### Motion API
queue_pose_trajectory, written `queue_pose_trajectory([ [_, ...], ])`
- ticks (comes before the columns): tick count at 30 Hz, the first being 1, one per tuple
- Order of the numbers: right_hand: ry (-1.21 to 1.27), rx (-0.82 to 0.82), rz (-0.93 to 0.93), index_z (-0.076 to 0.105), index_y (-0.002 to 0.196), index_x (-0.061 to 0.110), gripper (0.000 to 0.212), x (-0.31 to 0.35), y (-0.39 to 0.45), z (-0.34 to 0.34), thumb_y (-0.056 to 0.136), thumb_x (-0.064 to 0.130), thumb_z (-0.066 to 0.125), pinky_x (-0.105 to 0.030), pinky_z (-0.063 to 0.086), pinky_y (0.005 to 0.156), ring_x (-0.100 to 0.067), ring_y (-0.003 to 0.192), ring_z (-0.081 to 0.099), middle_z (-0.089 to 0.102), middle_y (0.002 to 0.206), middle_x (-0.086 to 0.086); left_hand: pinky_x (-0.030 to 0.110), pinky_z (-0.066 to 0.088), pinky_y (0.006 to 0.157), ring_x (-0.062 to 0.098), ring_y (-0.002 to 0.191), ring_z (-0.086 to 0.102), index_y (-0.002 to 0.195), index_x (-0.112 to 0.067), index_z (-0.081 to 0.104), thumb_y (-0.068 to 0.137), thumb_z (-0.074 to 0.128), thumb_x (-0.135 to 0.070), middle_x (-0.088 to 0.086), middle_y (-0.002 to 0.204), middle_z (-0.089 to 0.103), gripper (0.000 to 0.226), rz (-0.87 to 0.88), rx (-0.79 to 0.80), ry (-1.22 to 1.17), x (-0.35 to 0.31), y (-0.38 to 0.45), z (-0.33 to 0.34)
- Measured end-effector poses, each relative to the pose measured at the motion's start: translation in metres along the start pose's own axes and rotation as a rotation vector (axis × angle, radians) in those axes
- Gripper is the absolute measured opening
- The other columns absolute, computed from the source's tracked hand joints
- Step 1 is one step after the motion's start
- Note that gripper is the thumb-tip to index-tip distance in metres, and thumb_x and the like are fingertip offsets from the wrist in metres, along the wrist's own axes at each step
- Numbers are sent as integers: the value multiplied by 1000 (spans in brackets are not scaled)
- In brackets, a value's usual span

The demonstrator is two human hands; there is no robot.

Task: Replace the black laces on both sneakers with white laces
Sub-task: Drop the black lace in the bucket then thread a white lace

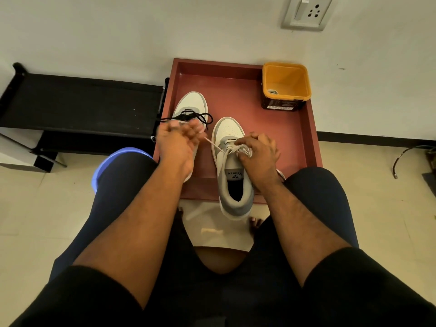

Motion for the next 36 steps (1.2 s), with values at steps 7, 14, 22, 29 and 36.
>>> queue_pose_trajectory([
  [7, 153, 5, 76, 61, 122, 26, 46, -12, 1, 4, 78, 23, 74, -33, 44, 96, -16, 108, 50, 50, 114, 5, 39, 58, 79, 19, 89, 68, 103, -19, 45, 100, 41, -15, 5, 102, 65, 7, 780, -202, 341, -82, -18, -25],
  [14, 137, 74, 126, 55, 132, 21, 56, -19, 0, 9, 79, 19, 73, -27, 46, 88, -15, 104, 54, 53, 120, -2, 32, 50, 94, 25, 104, 64, 125, -16, 60, 88, 53, -2, 9, 116, 67, 40, 332, 547, 1273, 57, -19, 47],
  [22, 137, 73, 157, 60, 112, 19, 33, -26, 5, 8, 81, 15, 69, -23, 40, 75, -13, 93, 54, 60, 100, 0, 30, 50, 78, 23, 85, 64, 92, -12, 73, 92, 61, -22, 7, 89, 71, 16, 426, 135, 1305, 0, 3, 18],
  [29, 237, 47, 219, 61, 104, 24, 29, -33, 3, 7, 78, 28, 74, -30, 50, 72, -13, 87, 58, 60, 95, 4, 19, 37, 45, 13, 49, 52, 79, -8, 72, 89, 66, -25, 7, 69, 69, 21, 200, 441, 1216, -2, -27, 35],
  [36, 839, 7, 363, 66, 85, 13, 6, -14, -15, -20, 90, 15, 63, -33, 52, 70, -14, 73, 62, 69, 82, -2, 16, 19, 38, 5, 32, 30, 82, -6, 72, 77, 70, -17, 7, 71, 68, 13, -122, 823, 454, -4, -58, 60],
])
Point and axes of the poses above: each hand's wrist, its own y-axis towards the middle knuckle, its own z-axis out of the palm, x = y × z, the point moved 10 cm from there along y, towards the middle knuckle
